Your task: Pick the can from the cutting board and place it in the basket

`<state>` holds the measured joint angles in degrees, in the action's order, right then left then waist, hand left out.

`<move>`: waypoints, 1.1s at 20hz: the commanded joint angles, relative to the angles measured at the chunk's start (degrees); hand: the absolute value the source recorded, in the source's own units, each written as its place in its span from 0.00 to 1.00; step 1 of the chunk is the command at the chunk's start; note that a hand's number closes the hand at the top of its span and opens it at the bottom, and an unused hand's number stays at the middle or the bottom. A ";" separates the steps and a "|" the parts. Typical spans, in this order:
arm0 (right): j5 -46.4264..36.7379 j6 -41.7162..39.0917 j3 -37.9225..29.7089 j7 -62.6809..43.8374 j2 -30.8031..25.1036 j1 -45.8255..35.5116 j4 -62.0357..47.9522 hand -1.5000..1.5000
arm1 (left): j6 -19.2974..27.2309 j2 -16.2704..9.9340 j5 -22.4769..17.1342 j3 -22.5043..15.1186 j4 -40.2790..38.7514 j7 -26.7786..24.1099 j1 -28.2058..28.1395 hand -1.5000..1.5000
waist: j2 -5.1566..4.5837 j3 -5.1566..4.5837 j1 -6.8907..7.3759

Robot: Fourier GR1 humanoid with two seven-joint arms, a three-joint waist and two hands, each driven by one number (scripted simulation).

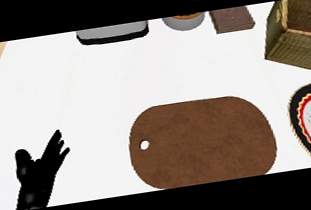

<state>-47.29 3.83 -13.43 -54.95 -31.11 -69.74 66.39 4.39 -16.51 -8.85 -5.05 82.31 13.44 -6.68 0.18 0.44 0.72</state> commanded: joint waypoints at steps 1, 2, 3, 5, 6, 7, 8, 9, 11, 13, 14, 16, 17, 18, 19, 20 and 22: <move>-0.07 2.04 -2.55 5.43 -3.87 -1.57 -9.62 1.00 | -1.15 0.76 -0.15 -1.09 -0.27 1.55 -1.41 0.50 | -0.55 -0.45 0.56; 0.24 2.78 -1.80 5.78 -2.12 3.64 -5.42 1.00 | 0.84 0.97 1.15 -1.62 1.92 3.93 -2.03 0.50 | -0.29 -0.42 -0.08; 0.35 0.88 -1.94 6.53 -3.64 3.21 -7.82 1.00 | 0.06 0.80 0.26 -0.14 -0.45 2.71 -0.28 0.50 | -0.37 -0.44 -0.17; 0.73 2.71 -3.05 11.15 -5.09 1.65 -13.73 1.00 | 0.39 1.63 2.14 -1.91 0.55 0.91 -2.18 0.50 | -0.50 -0.44 0.41; 0.70 2.74 -3.06 11.47 -5.38 0.66 -14.62 1.00 | -0.54 1.67 0.74 -0.51 -1.51 0.32 -1.57 0.50 | -0.50 -0.46 0.33; 1.07 2.40 -3.45 11.29 -5.50 0.33 -15.56 1.00 | -0.12 1.58 1.71 0.13 -4.93 0.02 1.26 0.50 | -0.53 -0.48 0.03; 1.43 3.45 -4.16 13.86 -6.11 2.06 -17.14 1.00 | -1.27 0.99 0.12 0.51 -2.39 1.71 0.14 0.50 | -0.53 -0.45 0.20; 2.05 4.65 -5.78 16.55 -7.96 -0.05 -20.98 1.00 | -0.40 2.31 1.74 -1.26 -1.69 -0.10 -1.69 0.50 | -0.69 -0.44 0.76; 3.66 5.74 -6.72 19.90 -7.42 3.02 -21.49 1.00 | -0.69 1.19 0.91 0.17 -0.19 2.29 -0.55 0.50 | -0.53 -0.42 0.32; 4.30 7.27 -8.68 21.95 -9.18 0.43 -26.61 1.00 | -1.11 2.08 1.55 -0.14 -3.36 -0.39 -0.45 0.50 | -0.81 -0.44 0.79; 3.57 11.77 -8.55 22.57 -6.43 2.45 -27.63 1.00 | -0.46 1.28 2.04 -0.28 -1.08 2.59 0.23 0.50 | -0.84 -0.40 0.95; 7.87 10.33 -12.60 26.33 -8.95 2.56 -30.18 1.00 | -0.64 1.87 1.77 -0.21 -1.65 2.37 0.60 0.50 | -0.87 -0.39 0.76; 10.01 13.22 -14.94 27.21 -7.76 4.56 -28.66 1.00 | -0.19 0.98 1.87 -0.14 1.47 4.03 -1.06 0.50 | -0.71 -0.33 0.72; 11.05 13.45 -15.22 26.99 -6.08 5.22 -28.23 1.00 | -2.52 0.69 0.13 1.35 -2.42 2.35 1.15 0.50 | -0.62 -0.40 0.13; 11.13 14.66 -16.06 29.58 -7.72 3.52 -32.01 1.00 | 0.00 2.27 1.94 -0.21 0.31 3.51 0.98 0.50 | -0.82 -0.37 0.90; 9.93 15.07 -15.28 28.83 -8.43 1.92 -33.98 1.00 | -2.32 1.37 1.31 0.07 -1.13 1.76 -0.73 0.50 | -0.82 -0.41 1.10; 12.64 12.87 -16.81 33.11 -10.30 4.21 -33.86 1.00 | -0.55 1.56 2.73 0.61 -1.71 2.53 0.82 0.50 | -0.65 -0.40 0.42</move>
<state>-37.39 16.45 -27.77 -26.59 -39.33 -66.17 35.73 3.40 -15.27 -7.32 -4.45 83.47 15.23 -6.21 -0.26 0.37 1.43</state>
